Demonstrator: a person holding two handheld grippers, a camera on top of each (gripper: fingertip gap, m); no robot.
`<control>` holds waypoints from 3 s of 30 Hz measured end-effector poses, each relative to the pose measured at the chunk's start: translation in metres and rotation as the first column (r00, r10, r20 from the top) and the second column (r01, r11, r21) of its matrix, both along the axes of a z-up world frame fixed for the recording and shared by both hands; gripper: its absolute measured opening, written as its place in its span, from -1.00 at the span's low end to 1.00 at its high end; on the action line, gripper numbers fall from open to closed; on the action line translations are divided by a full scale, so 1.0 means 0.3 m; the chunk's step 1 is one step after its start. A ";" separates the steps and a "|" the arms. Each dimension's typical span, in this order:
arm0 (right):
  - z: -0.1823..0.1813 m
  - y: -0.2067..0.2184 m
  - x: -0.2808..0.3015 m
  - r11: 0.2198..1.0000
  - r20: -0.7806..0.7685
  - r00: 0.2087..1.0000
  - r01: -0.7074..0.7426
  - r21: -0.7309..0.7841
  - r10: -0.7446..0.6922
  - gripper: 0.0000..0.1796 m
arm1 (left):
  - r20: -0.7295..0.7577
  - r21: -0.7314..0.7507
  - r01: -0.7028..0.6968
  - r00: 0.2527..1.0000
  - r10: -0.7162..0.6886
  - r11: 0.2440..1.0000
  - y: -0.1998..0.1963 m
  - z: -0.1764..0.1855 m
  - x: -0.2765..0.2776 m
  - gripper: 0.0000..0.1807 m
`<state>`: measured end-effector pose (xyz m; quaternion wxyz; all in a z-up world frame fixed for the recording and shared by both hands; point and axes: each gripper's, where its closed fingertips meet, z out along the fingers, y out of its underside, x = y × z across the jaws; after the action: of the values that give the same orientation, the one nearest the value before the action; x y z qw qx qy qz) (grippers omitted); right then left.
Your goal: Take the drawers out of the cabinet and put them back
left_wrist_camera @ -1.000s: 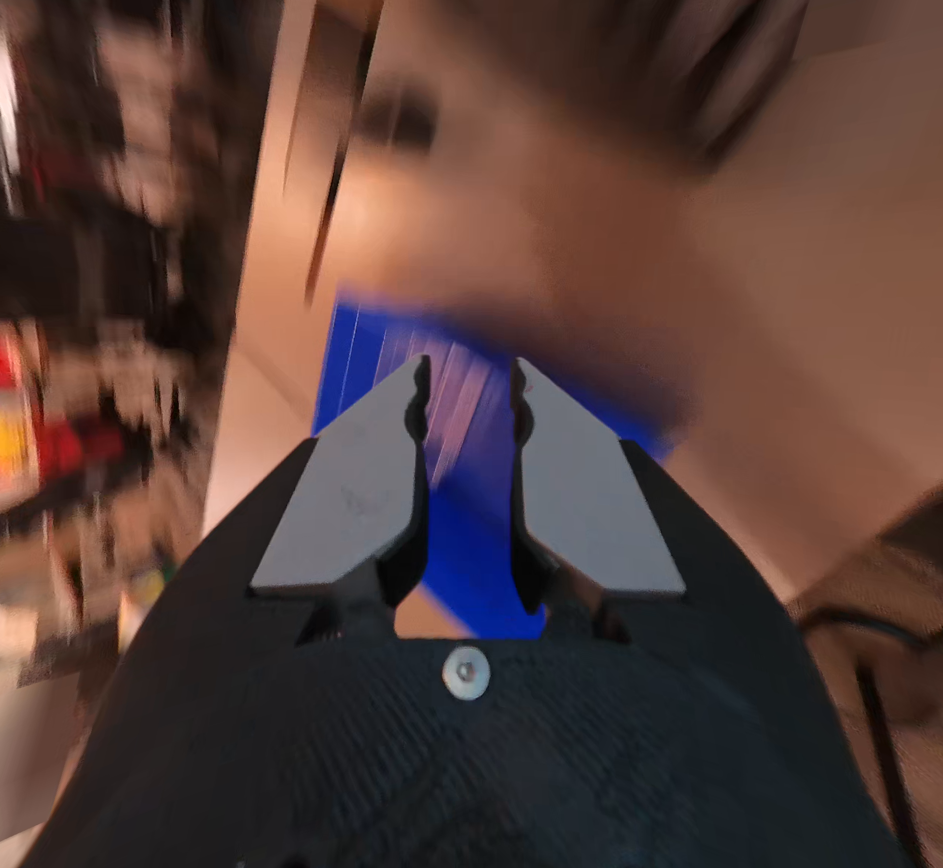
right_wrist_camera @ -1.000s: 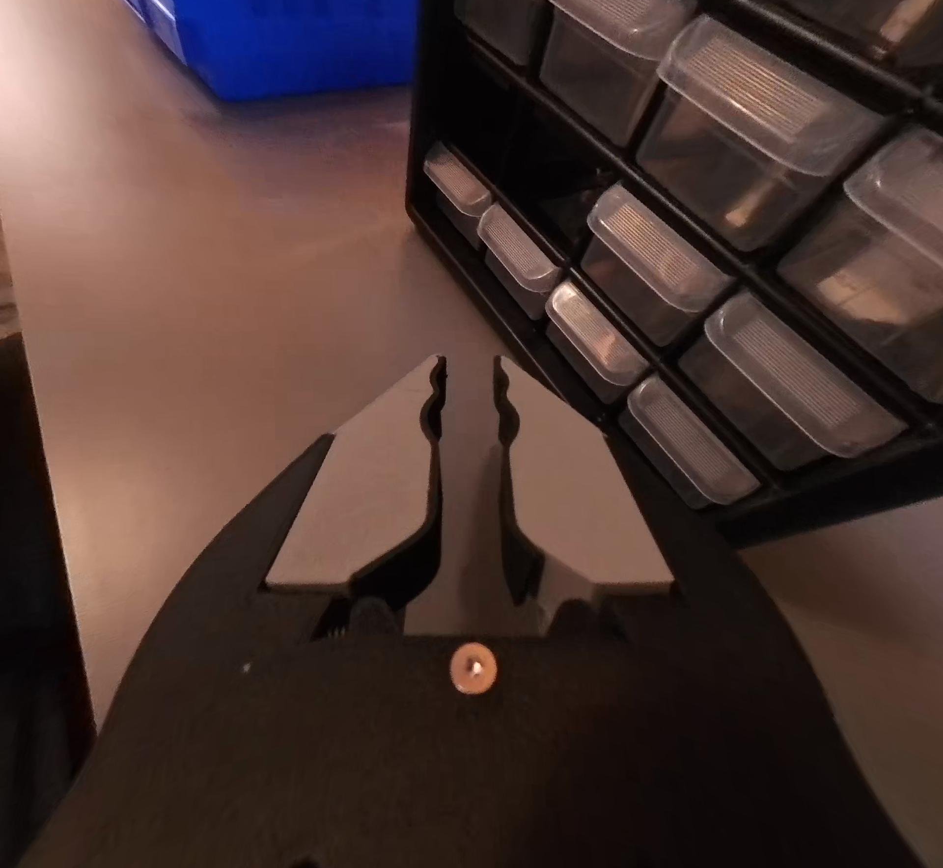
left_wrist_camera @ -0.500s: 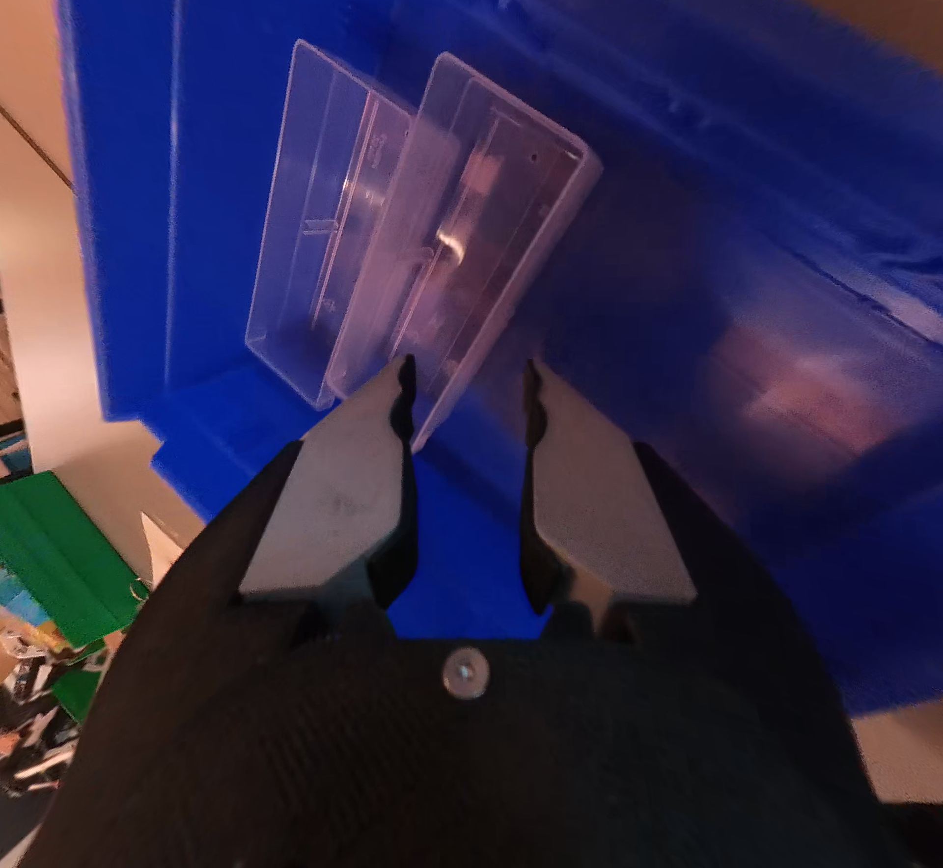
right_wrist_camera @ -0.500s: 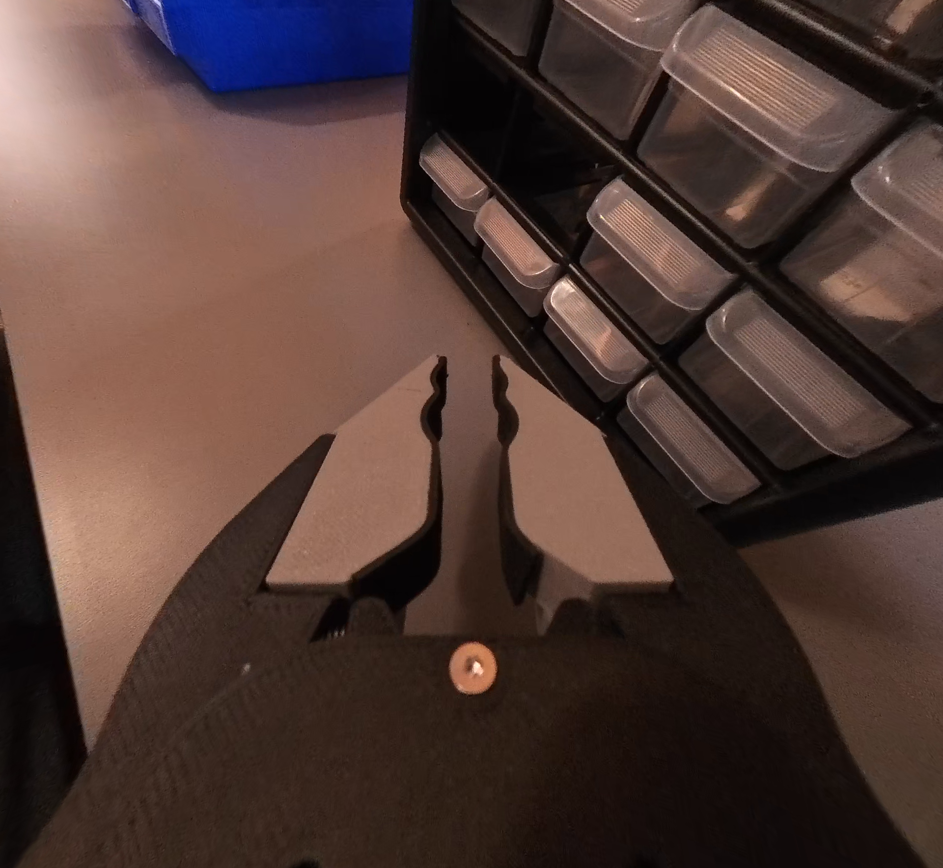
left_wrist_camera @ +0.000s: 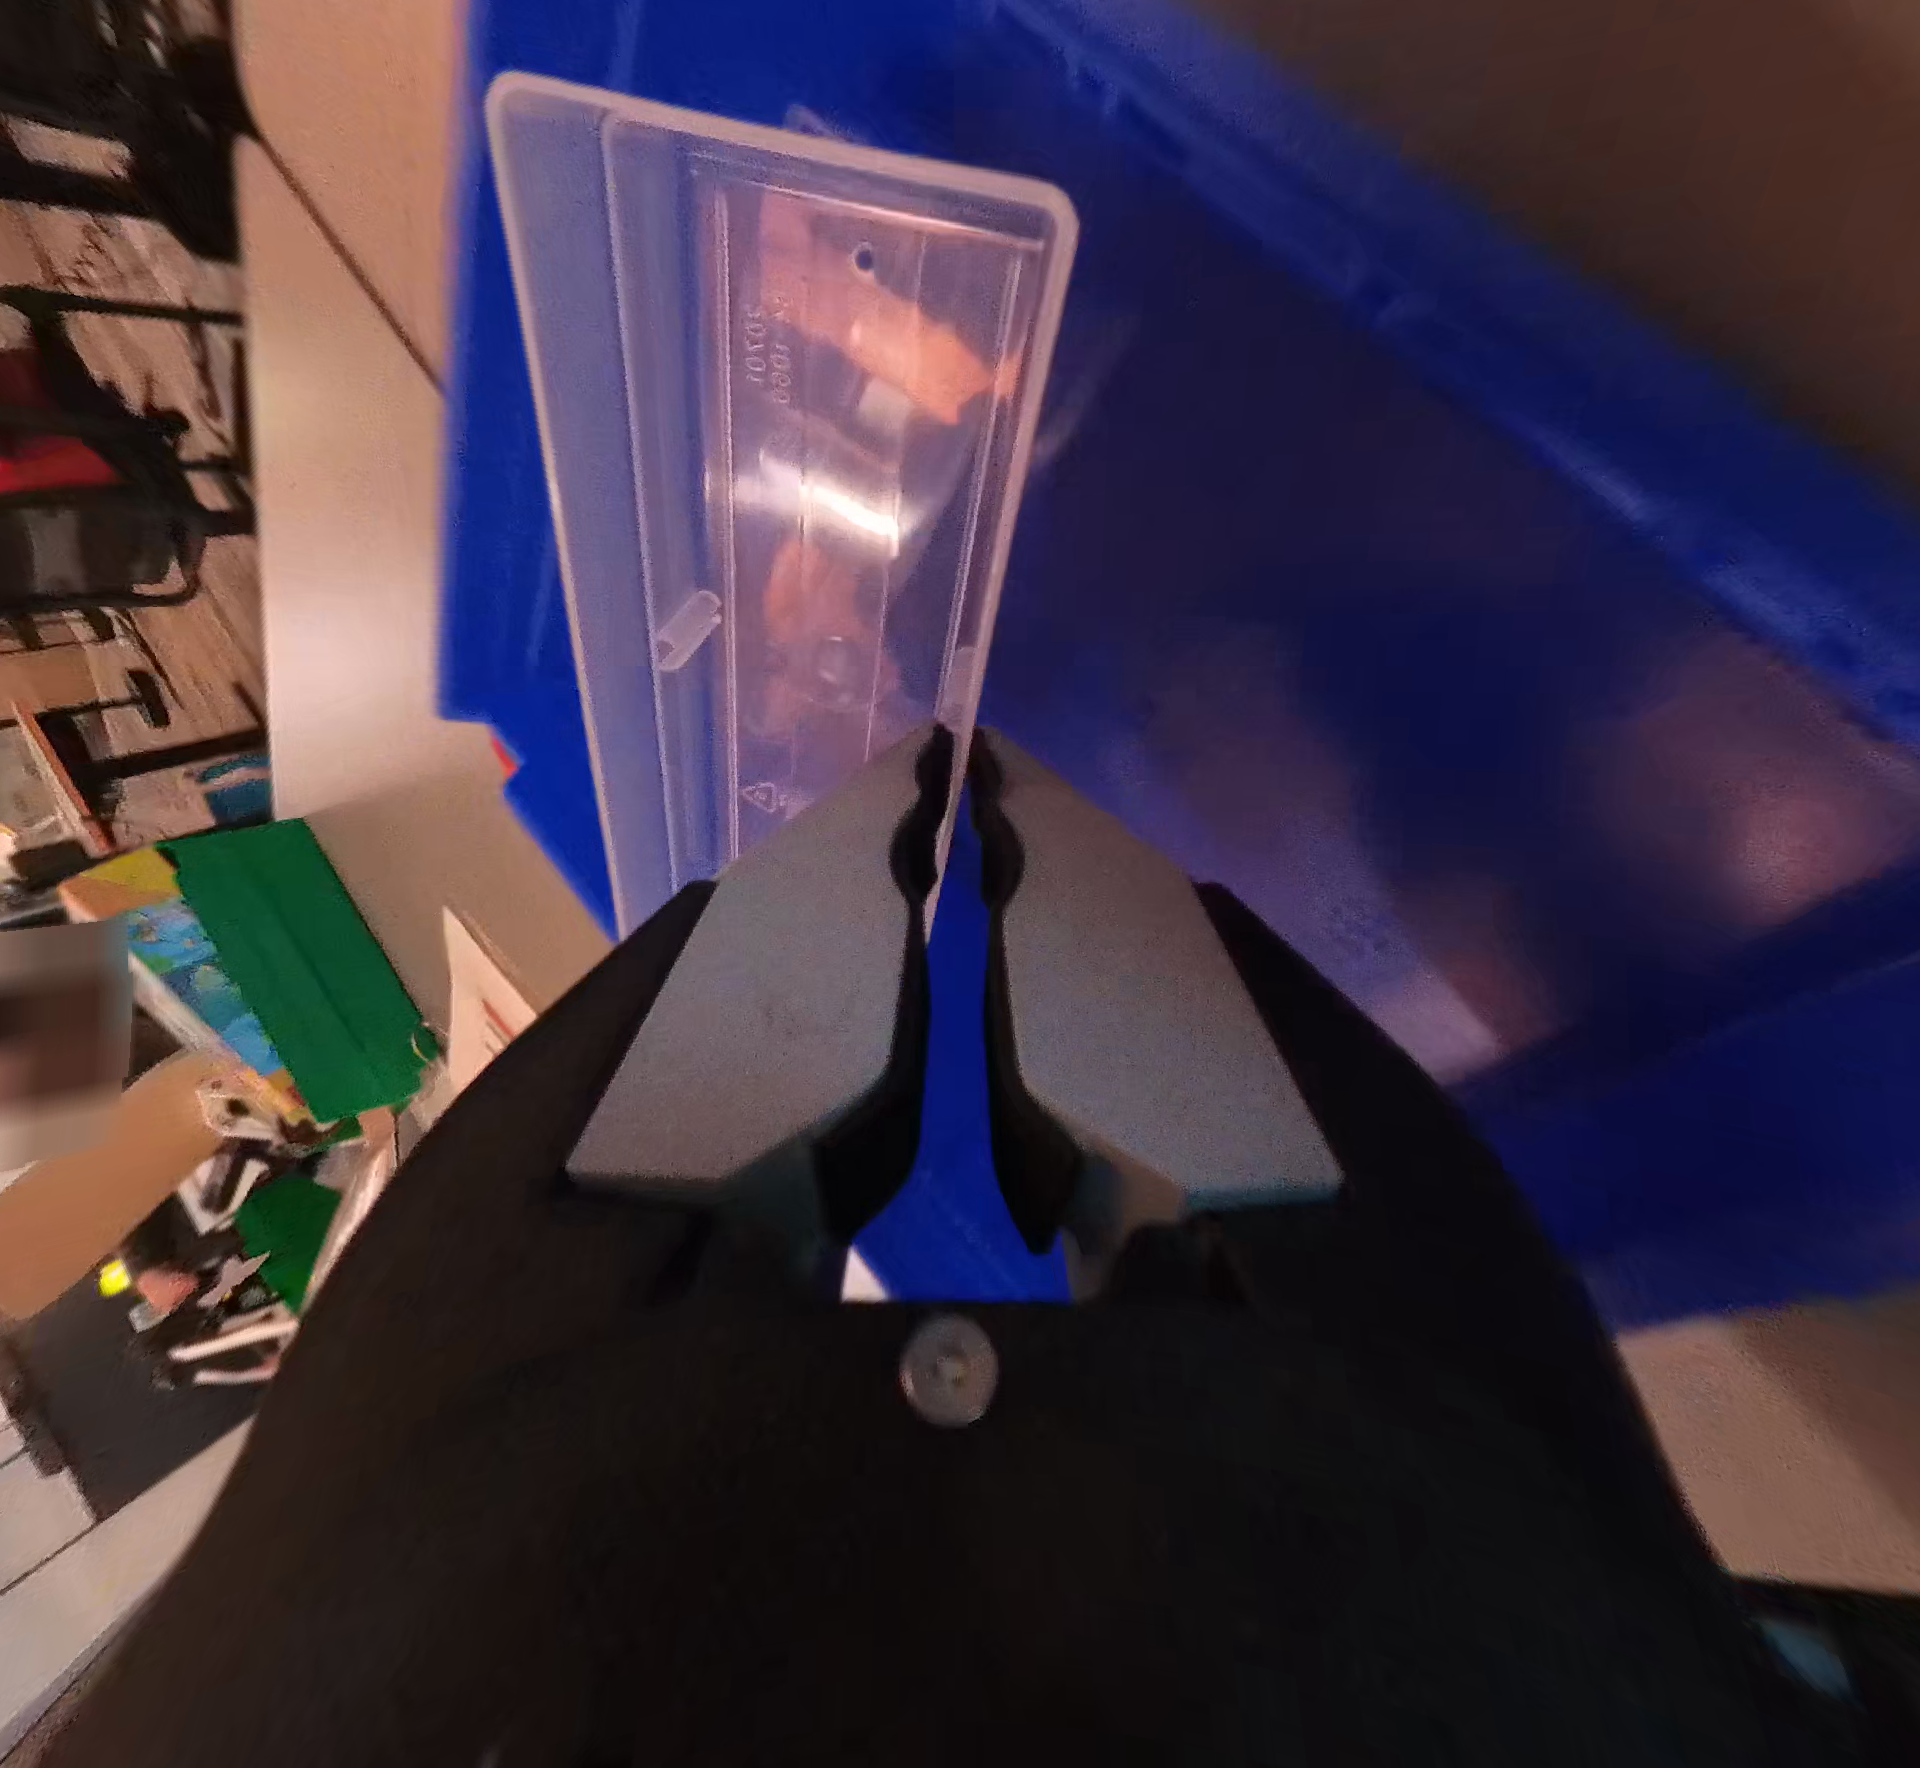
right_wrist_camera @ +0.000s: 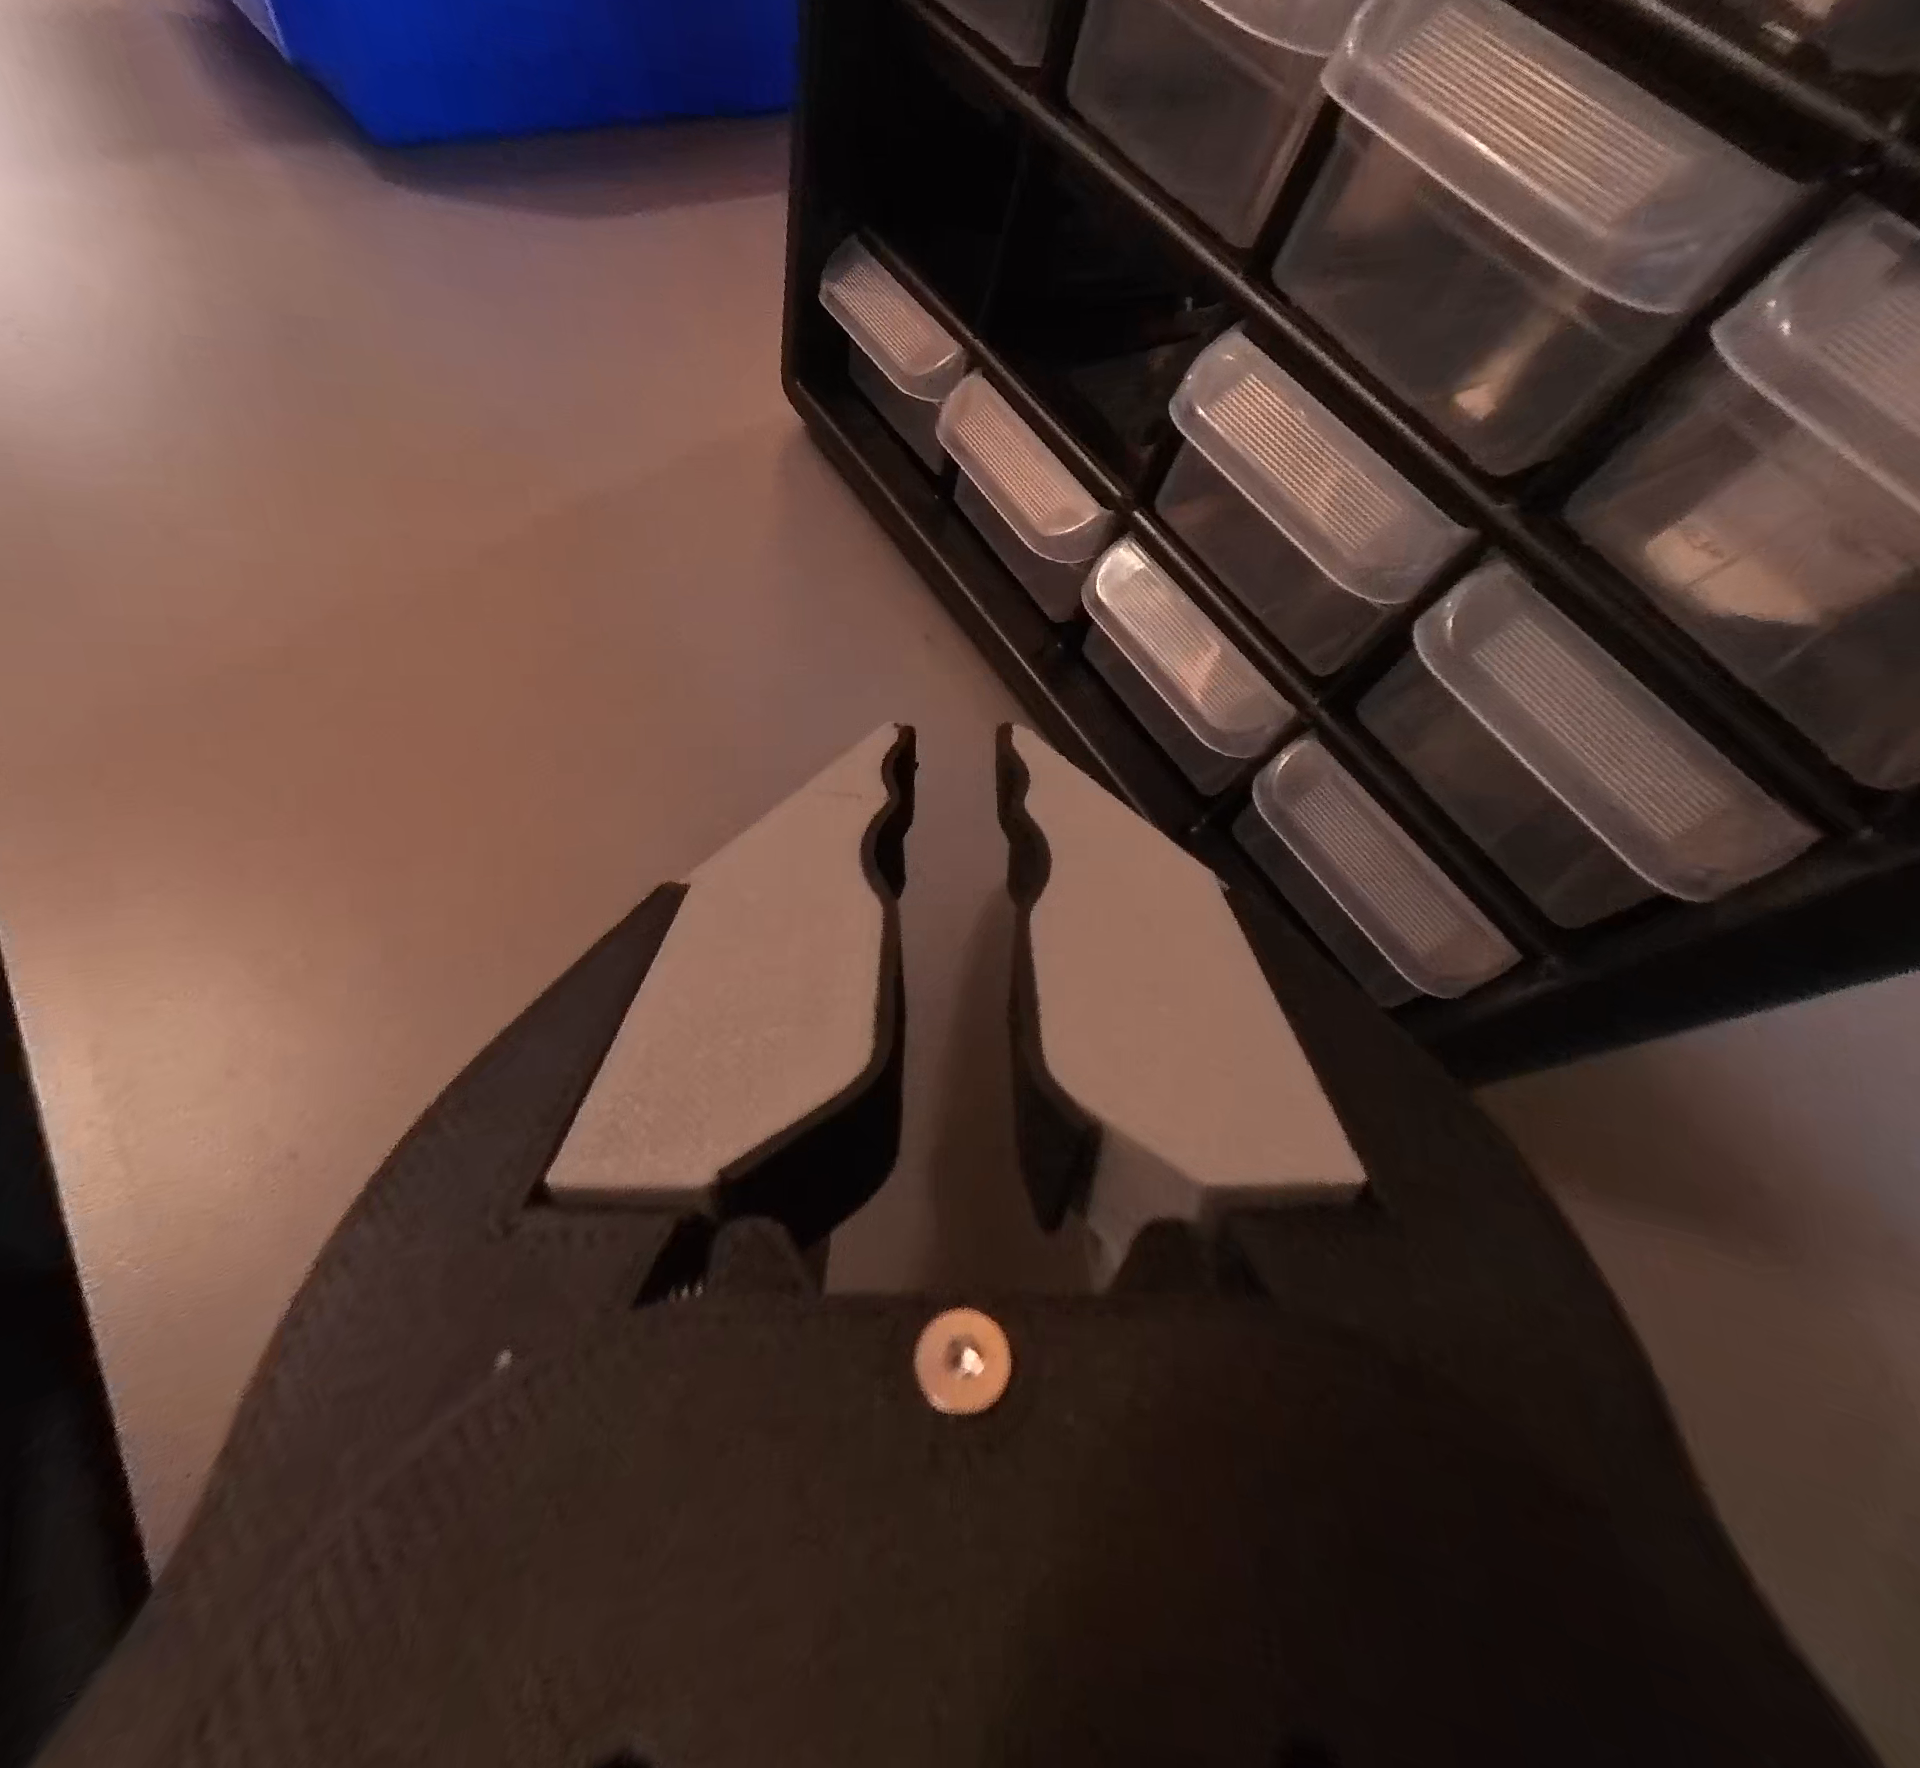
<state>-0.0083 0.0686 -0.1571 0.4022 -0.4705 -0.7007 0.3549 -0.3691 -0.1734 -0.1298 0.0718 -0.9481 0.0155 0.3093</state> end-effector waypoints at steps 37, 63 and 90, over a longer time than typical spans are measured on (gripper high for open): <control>0.076 0.094 0.024 0.988 -0.110 0.985 0.121 -0.099 -0.131 -0.87 | 0.318 0.192 0.471 0.800 -0.509 0.861 0.352 -0.106 1.094 -0.58; 0.083 0.062 0.028 0.994 -0.127 0.987 0.092 -0.052 -0.098 -0.89 | 0.509 0.150 0.529 0.683 -0.524 0.835 0.204 -0.210 1.191 -0.66; 0.125 -0.375 0.138 0.890 0.102 0.907 -0.372 -0.265 0.409 -0.51 | 0.335 0.306 0.404 0.802 -0.495 0.862 0.379 0.089 1.047 -0.51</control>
<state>0.0332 -0.0438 -0.1198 0.2071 -0.3907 -0.7622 0.4728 -0.0551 -0.0598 -0.1030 0.2493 -0.9458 0.1916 0.0812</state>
